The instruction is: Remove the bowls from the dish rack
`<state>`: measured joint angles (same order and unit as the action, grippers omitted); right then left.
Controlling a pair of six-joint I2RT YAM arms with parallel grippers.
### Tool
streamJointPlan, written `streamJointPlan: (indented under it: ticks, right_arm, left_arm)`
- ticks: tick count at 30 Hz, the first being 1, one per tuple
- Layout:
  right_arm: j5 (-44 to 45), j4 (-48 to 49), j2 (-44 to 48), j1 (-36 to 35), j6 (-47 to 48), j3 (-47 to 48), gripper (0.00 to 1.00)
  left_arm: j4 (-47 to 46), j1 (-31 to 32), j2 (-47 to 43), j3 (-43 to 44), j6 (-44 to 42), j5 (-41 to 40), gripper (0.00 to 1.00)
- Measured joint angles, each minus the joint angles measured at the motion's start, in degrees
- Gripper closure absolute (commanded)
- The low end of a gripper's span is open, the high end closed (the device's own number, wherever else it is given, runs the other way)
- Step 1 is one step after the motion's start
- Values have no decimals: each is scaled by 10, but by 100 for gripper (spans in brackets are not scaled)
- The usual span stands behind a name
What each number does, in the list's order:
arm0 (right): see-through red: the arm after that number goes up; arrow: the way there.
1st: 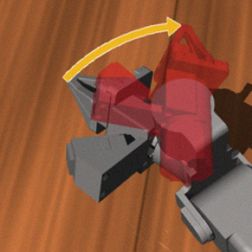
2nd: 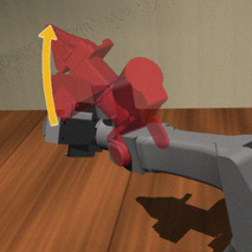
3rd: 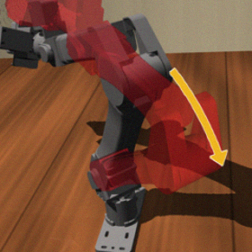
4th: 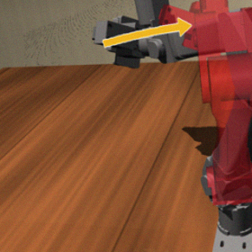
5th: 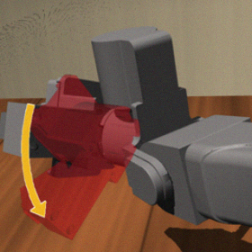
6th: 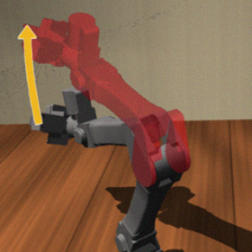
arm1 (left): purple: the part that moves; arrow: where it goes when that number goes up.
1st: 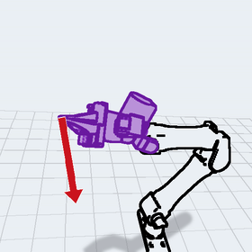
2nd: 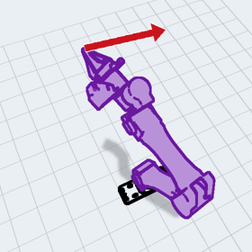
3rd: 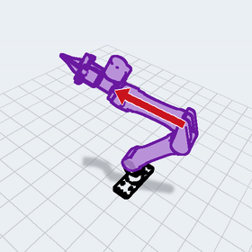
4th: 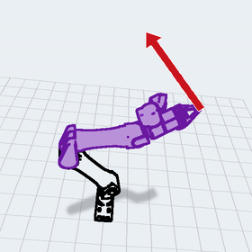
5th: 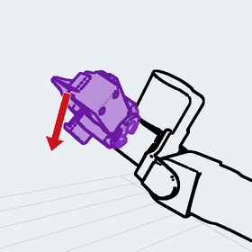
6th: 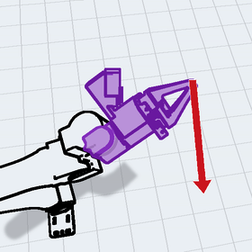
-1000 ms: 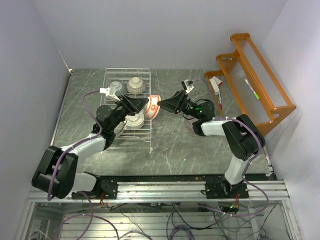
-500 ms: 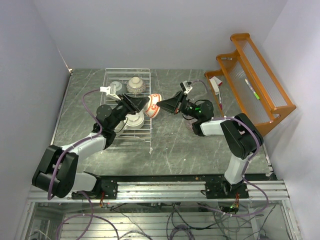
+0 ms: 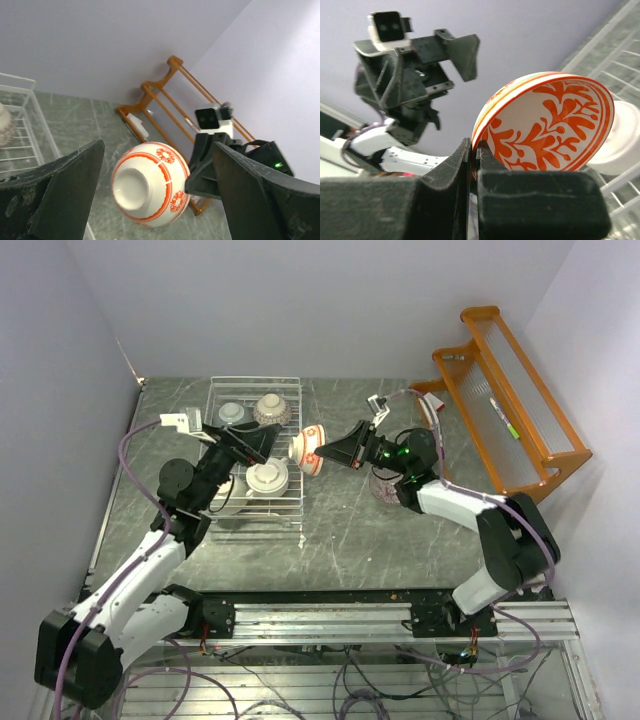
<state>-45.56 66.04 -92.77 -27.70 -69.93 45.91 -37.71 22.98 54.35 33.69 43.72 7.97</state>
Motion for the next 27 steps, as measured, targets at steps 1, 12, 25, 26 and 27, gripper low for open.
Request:
streamJointPlan:
  ticks: [1, 12, 25, 26, 27]
  right_arm:
    - [3, -42, 19, 1, 33, 2, 100]
    - [224, -677, 98, -2, 456, 207, 100]
    - [512, -1015, 61, -1, 606, 266, 100]
    - [521, -1020, 59, -1, 610, 264, 100]
    - [530, -1023, 57, -1, 614, 262, 100]
  left_arm:
    - [18, 0, -12, 4, -10, -6, 2]
    - [148, 0, 11, 6, -69, -57, 5]
    - [183, 0, 22, -13, -76, -70, 4]
    - [186, 0, 20, -13, -79, -71, 4]
    - [188, 0, 18, -13, -80, -73, 4]
